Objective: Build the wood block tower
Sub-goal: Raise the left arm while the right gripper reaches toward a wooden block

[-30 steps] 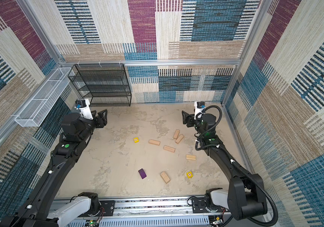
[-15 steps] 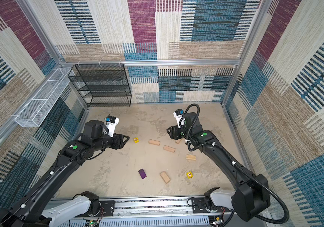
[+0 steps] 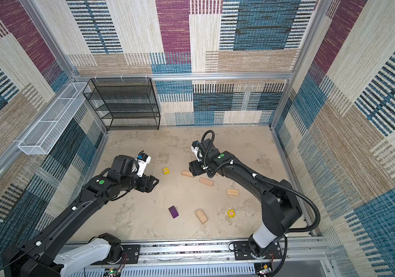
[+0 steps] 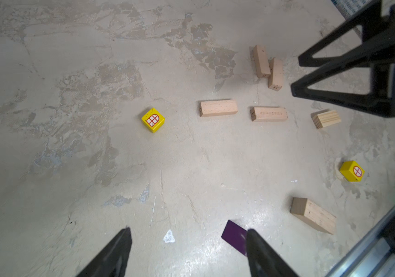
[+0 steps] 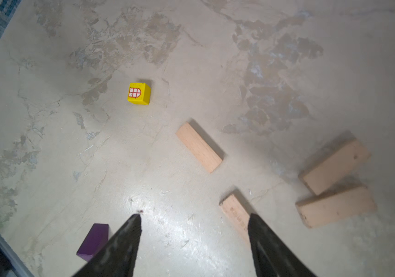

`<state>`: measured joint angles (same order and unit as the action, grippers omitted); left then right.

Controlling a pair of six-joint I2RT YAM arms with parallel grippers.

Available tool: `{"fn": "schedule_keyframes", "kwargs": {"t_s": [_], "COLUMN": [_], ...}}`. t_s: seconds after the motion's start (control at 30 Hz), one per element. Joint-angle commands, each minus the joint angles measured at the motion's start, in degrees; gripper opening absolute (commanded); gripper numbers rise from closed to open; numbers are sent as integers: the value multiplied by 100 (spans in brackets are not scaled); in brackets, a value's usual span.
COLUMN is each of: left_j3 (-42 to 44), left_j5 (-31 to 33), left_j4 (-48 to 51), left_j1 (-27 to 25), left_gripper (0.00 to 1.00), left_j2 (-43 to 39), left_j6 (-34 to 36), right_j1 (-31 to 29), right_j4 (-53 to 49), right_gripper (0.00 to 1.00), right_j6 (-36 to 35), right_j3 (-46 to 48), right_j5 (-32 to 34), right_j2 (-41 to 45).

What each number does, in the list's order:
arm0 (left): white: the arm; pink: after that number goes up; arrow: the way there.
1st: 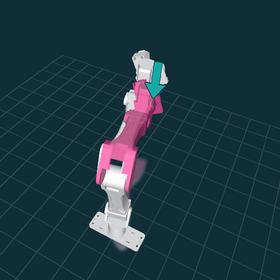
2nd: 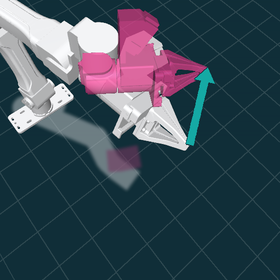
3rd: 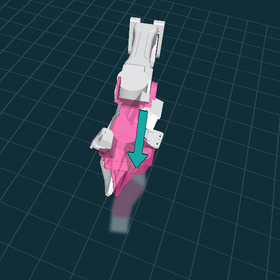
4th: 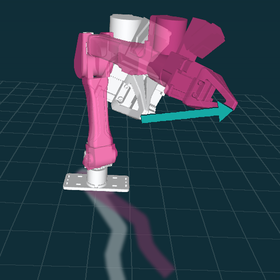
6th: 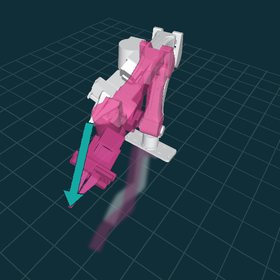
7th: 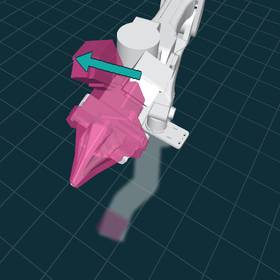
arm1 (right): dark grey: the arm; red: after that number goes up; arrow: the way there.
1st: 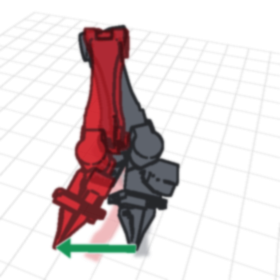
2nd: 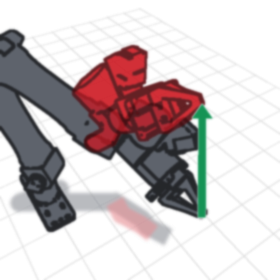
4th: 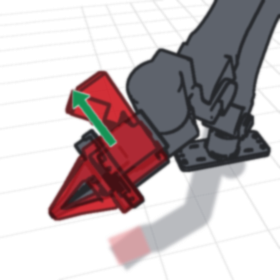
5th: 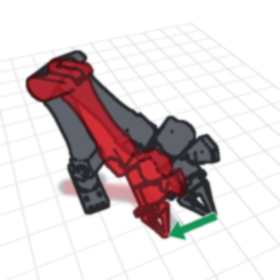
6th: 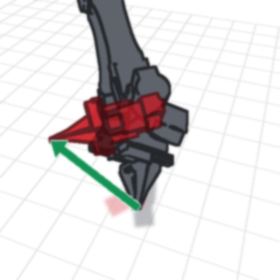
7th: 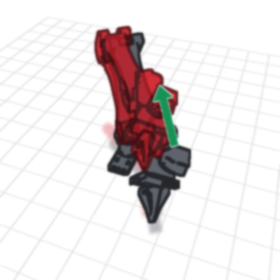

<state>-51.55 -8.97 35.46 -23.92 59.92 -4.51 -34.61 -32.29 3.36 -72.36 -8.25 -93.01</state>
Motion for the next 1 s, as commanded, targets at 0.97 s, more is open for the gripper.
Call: {"fn": "schedule_keyframes", "kwargs": {"t_s": [0.97], "left_j3": [536], "left_j5": [835], "left_j4": [-837], "left_j1": [2], "left_gripper": [86], "left_j2": [-669], "left_j6": [469], "right_j1": [-186], "right_j4": [-773], "right_gripper": [49], "right_j6": [-2744], "right_j3": [-1905], "right_j5": [-54], "right_j2": [-2868]}}
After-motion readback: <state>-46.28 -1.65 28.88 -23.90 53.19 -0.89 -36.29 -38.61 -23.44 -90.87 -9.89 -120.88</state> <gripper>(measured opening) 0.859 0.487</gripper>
